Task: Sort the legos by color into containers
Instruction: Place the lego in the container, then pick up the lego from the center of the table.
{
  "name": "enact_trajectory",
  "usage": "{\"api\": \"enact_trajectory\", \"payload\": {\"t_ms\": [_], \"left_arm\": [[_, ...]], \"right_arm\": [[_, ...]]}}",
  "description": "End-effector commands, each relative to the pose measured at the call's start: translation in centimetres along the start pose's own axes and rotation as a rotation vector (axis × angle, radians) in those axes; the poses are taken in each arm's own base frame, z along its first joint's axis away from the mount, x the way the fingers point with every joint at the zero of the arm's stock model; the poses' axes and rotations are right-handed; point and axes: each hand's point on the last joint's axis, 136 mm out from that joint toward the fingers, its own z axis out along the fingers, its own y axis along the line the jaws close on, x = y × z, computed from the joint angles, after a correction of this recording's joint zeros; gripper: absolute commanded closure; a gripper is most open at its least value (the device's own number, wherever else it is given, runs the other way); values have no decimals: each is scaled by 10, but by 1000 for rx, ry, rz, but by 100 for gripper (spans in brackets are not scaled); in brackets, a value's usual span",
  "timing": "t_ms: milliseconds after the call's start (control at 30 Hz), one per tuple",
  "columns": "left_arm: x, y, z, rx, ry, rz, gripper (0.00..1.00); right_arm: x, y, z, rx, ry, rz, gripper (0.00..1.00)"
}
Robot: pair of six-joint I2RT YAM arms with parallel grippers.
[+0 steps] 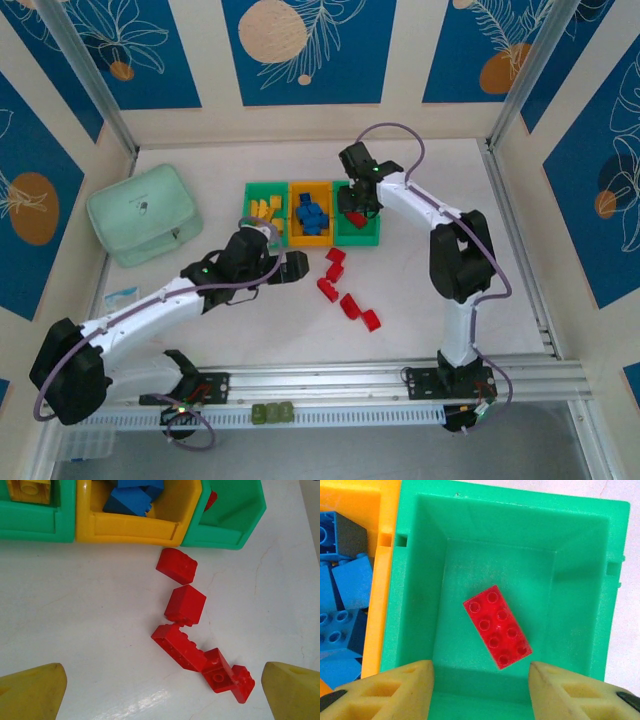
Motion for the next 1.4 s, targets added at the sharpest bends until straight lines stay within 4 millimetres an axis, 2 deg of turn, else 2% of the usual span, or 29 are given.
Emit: {"api": "enact_trajectory", "payload": {"t_ms": [0,200,467,633,733,967,1167,1367], "left_arm": [[-15,-11,-12,28,-45,21,1],[-9,-6,-22,24,-43,16,1],[12,18,-35,-17,-36,-15,1],[23,35,-42,-50,-43,-43,1],[28,42,-47,-65,-50,-54,1],[31,49,-51,-77,-61,-65,1],[32,50,-50,-82,-56,-64,1],[34,51,-49,-87,-49,-61,1]], "right_arm": [[-1,3,-38,-28,-49,-3,44],[34,10,-54,-59,-21,-2,42],[87,32,-65,-111,44,-6,39],[121,56,-59,-144,92,-4,35],[134,65,-52,-131,109,5,33],[154,71,-29,-70,150,113,30],[156,74,-9,-39,169,203,29],[161,70,6,6,182,274,34]]}}
